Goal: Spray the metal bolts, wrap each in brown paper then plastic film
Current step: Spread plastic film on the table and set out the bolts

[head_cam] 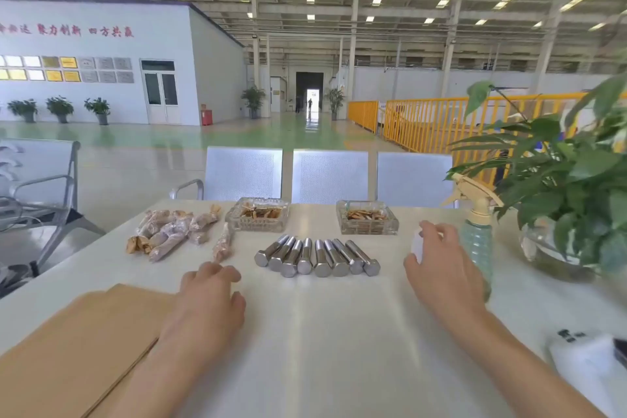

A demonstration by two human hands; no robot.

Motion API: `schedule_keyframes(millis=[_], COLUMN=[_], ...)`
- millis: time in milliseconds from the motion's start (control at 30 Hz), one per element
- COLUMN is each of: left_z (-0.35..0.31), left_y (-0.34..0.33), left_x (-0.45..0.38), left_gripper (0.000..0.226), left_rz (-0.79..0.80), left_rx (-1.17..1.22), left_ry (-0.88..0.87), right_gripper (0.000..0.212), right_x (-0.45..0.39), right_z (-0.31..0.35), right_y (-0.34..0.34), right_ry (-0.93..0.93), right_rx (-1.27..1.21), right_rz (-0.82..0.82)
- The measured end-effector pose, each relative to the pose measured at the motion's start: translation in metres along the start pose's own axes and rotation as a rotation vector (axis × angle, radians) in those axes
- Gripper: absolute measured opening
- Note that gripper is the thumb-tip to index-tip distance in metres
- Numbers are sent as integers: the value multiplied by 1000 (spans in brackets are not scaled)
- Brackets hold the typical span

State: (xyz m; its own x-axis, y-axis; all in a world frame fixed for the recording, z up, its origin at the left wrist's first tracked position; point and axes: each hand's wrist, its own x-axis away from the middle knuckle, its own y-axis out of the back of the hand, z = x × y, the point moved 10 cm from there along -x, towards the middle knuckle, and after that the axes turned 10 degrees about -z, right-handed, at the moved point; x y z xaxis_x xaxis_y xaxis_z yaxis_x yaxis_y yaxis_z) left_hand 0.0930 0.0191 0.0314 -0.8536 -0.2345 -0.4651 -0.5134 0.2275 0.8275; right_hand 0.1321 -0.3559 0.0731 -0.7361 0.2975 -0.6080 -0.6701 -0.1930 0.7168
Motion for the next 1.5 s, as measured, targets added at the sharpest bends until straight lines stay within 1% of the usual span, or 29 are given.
schedule_keyframes(millis=[100,167,200,300,367,467,533,567,633,700,733,767,800,900,1000,1100,1233,1333,1433,1500], left_z=[-59,-97,-108,-128,-137,-141,-137,-135,-133,-137,-142,-147,-150,-147,-145,-141,-138,-131,-126,-126], left_y=[-14,-29,-39,-64,-78,-85,-75,-68,-57,-52,-49,-44,-39,-37,-46,-50,-45,-35,-32,-32], left_x=[-9,-12,-14,-15,-6,0,-5,-9,-13,-12,-9,-6,-2,6,10,11,10,7,7,10], left_gripper=[29,28,27,26,27,31,26,22,23,30,30,28,28,30,39,50,46,33,35,40], left_rz=[-27,13,45,100,116,101,56,34,47,151,226,296,348,404,389,358,313,176,83,72], left_rx=[237,323,360,473,505,515,642,737,907,1046,1120,1188,1240,1313,1395,1476,1493,1440,1366,1350], left_ry=[-146,-222,-230,-234,-273,-340,-294,-246,-152,-104,-110,-130,-143,-62,65,154,146,153,163,163], right_gripper=[30,29,31,34,36,29,28,29,28,27,28,29,30,31,39,44,27,36,33,32], right_x=[-20,-27,-29,-32,-28,-26,-26,-26,-22,-7,2,9,15,25,32,39,48,56,70,75], right_z=[4,7,6,0,-2,-6,-4,1,18,47,60,69,75,76,68,68,75,78,93,99], right_y=[-9,-15,-17,-19,-22,-21,-17,-15,-10,-14,-17,-19,-20,-23,-24,-26,-28,-36,-44,-46], right_ry=[-24,-31,-42,-86,-119,-117,-70,-34,-15,-53,-61,-59,-59,-108,-121,-134,-116,-168,-207,-197], right_rx=[126,156,163,190,175,88,-59,-189,-577,-1014,-1148,-1225,-1272,-1328,-1335,-1328,-1268,-1293,-1329,-1310], right_rz=[3,7,5,-33,-46,-74,-64,-50,39,269,367,429,457,461,435,465,547,613,705,710])
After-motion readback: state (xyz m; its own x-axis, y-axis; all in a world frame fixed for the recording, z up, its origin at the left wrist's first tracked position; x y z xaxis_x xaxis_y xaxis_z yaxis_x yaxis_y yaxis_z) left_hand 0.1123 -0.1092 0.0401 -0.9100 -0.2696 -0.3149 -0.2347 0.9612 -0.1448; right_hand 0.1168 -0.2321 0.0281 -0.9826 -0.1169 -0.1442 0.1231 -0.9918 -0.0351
